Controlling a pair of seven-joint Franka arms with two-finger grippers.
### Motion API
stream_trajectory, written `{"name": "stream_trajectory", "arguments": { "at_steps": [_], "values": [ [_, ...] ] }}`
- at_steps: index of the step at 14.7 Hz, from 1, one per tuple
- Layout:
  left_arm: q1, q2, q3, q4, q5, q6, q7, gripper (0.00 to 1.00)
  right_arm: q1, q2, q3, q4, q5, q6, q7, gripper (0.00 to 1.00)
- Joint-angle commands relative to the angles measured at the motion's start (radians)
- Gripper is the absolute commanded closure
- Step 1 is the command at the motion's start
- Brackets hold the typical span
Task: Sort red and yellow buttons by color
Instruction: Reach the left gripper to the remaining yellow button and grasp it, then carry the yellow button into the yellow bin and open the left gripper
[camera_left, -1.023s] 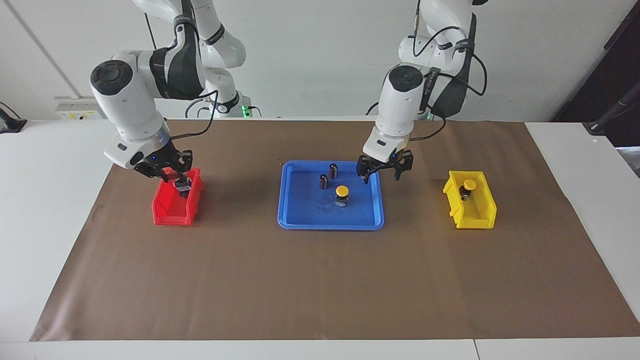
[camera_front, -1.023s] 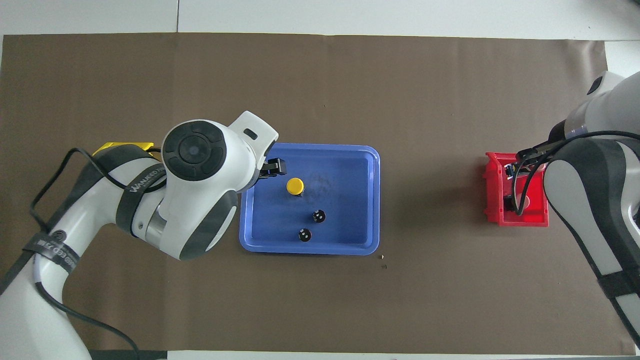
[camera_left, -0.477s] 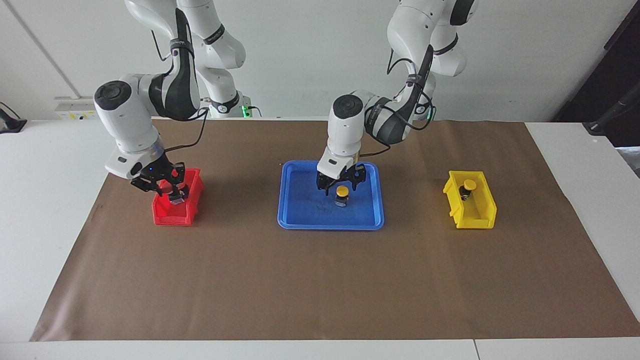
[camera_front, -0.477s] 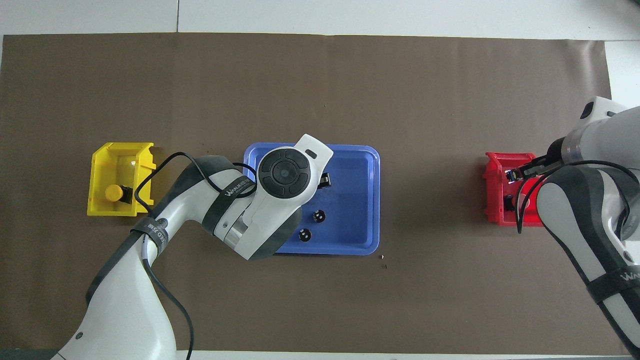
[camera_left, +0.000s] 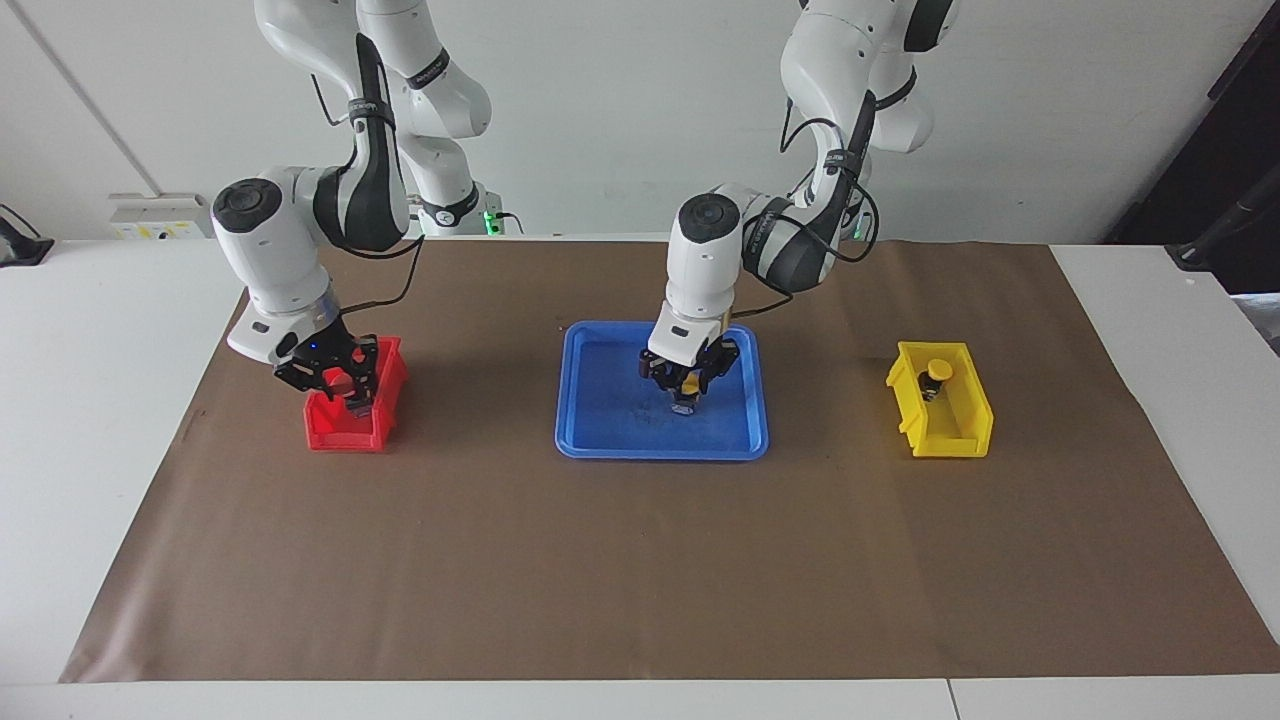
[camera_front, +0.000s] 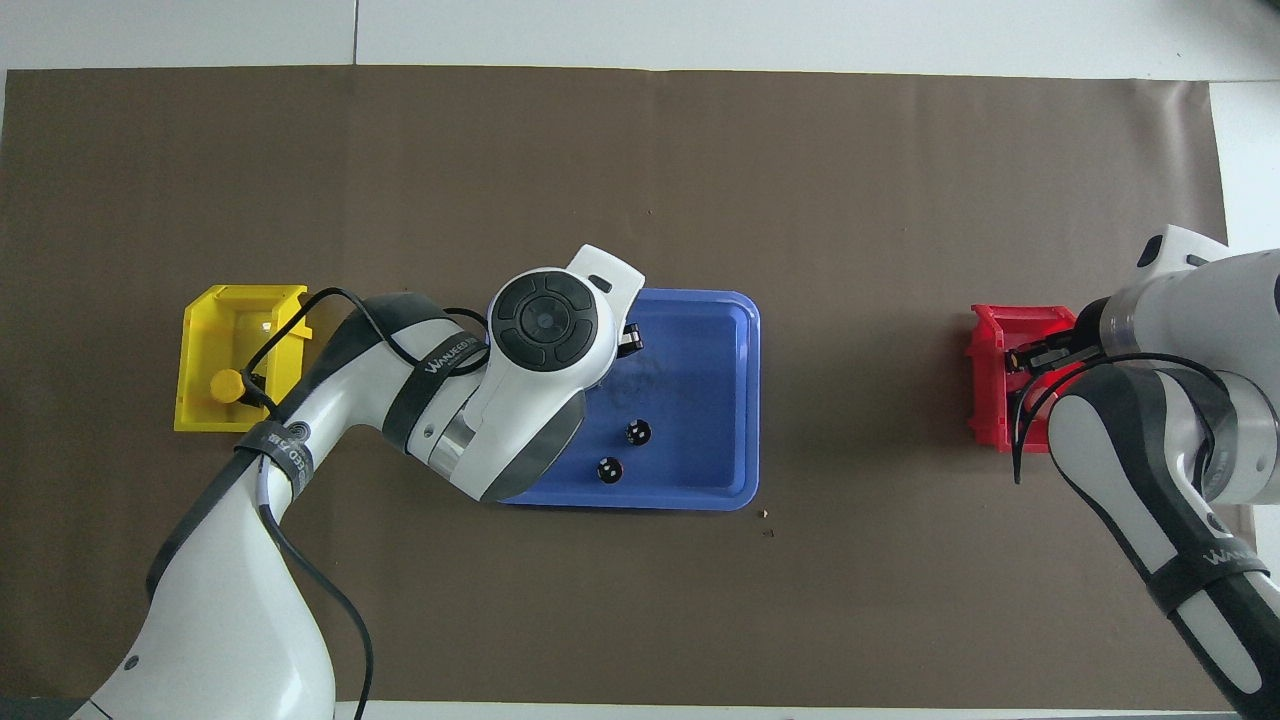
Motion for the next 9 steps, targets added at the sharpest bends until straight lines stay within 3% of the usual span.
{"name": "stream_trajectory", "arguments": {
  "at_steps": [1,3,5,7,9],
  "values": [
    [0.073,-0.052,-0.004,0.139,0.013,-0.247,0.051,0.99,-0.024,-0.030,0.013,-0.050,-0.013,0.040,-0.037,0.86],
    [0.146,-0.115,0.004,0.170,-0.009,-0.387,0.204,0.99,-0.024,-0.030,0.013,-0.058,-0.015,0.051,-0.040,0.86],
    [0.260,-0.172,0.004,0.155,-0.009,-0.446,0.405,0.99,-0.038,-0.034,0.013,-0.076,-0.020,0.077,-0.040,0.85],
    [0.406,-0.188,0.002,0.138,-0.009,-0.440,0.629,0.99,-0.043,-0.036,0.013,-0.084,-0.023,0.085,-0.049,0.84],
    [0.521,-0.203,0.004,0.079,-0.009,-0.353,0.786,0.99,-0.050,-0.036,0.013,-0.084,-0.024,0.089,-0.058,0.84]
  ]
}}
